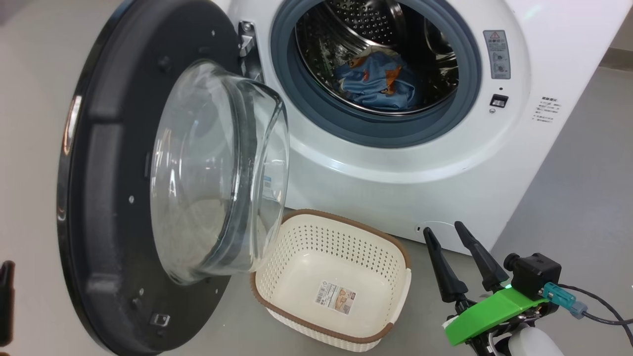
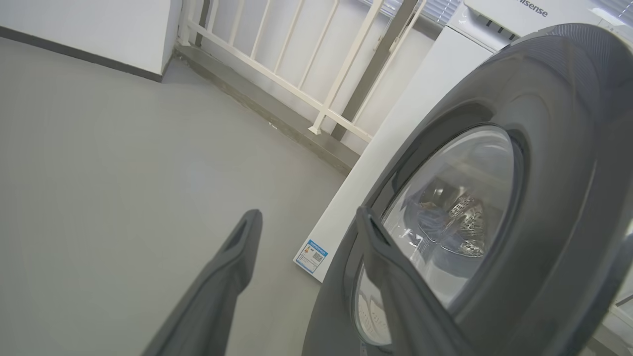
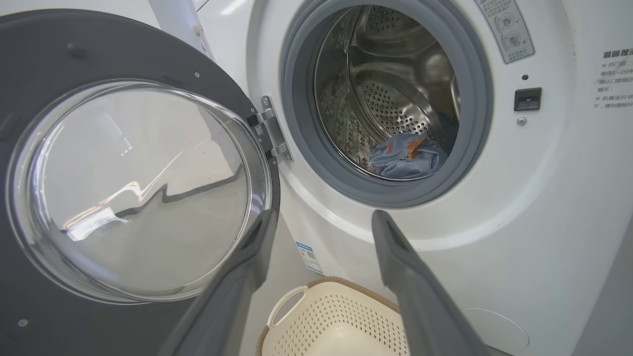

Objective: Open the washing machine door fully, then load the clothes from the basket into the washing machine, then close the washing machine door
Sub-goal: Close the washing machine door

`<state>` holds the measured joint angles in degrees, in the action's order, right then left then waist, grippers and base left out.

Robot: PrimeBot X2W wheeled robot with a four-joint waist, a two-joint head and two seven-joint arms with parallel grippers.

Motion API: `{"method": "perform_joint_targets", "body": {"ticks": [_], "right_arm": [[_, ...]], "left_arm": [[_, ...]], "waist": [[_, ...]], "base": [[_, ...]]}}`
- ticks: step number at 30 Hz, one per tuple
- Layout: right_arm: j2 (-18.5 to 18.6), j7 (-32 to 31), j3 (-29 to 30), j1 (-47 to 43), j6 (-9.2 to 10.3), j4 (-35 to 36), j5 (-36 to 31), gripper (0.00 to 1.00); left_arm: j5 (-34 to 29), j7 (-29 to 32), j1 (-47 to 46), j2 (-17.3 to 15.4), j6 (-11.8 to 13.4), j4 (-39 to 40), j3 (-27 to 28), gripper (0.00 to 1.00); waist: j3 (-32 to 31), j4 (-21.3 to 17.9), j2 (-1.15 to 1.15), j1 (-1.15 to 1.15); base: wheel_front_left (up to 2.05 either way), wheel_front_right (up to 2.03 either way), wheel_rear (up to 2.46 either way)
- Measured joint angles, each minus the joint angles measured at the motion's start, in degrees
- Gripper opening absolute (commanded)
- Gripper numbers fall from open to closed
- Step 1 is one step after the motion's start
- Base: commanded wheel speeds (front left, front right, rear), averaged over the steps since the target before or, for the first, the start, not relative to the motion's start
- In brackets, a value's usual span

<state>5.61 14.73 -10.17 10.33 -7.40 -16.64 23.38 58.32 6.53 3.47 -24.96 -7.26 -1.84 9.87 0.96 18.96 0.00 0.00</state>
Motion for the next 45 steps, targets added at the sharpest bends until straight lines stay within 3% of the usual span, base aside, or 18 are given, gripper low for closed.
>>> {"method": "perform_joint_targets", "body": {"ticks": [7, 15, 25, 45], "right_arm": [[0.36, 0.0, -0.53, 0.0, 0.0, -0.01, 0.0, 1.0], [0.84, 0.0, -1.1, 0.0, 0.0, 0.01, 0.0, 1.0], [1.14, 0.0, -2.21, -0.26, 0.0, 0.22, 0.55, 1.0], [1.93, 0.0, -4.31, -1.22, 0.0, 0.24, 2.48, 1.0]], "left_arm": [[-5.89, -11.8, 2.25, -0.47, -0.02, -4.92, -5.52, 1.0], [-10.15, -19.2, 3.43, 1.34, -0.02, -7.09, -8.35, 1.0], [-16.25, -20.82, 4.74, 6.01, 0.03, -7.5, -7.95, 1.0], [-20.52, -20.83, 4.75, 7.53, 0.01, -5.76, -6.65, 1.0]], "waist": [[0.03, 1.06, 0.0, 0.0], [-0.09, 1.64, 0.0, 0.0], [-1.21, 2.37, 0.0, 0.0], [-1.3, 2.56, 0.0, 0.0]], "base": [[0.0, 0.0, 0.0], [0.0, 0.0, 0.0], [0.0, 0.0, 0.0], [0.0, 0.0, 0.0]]}}
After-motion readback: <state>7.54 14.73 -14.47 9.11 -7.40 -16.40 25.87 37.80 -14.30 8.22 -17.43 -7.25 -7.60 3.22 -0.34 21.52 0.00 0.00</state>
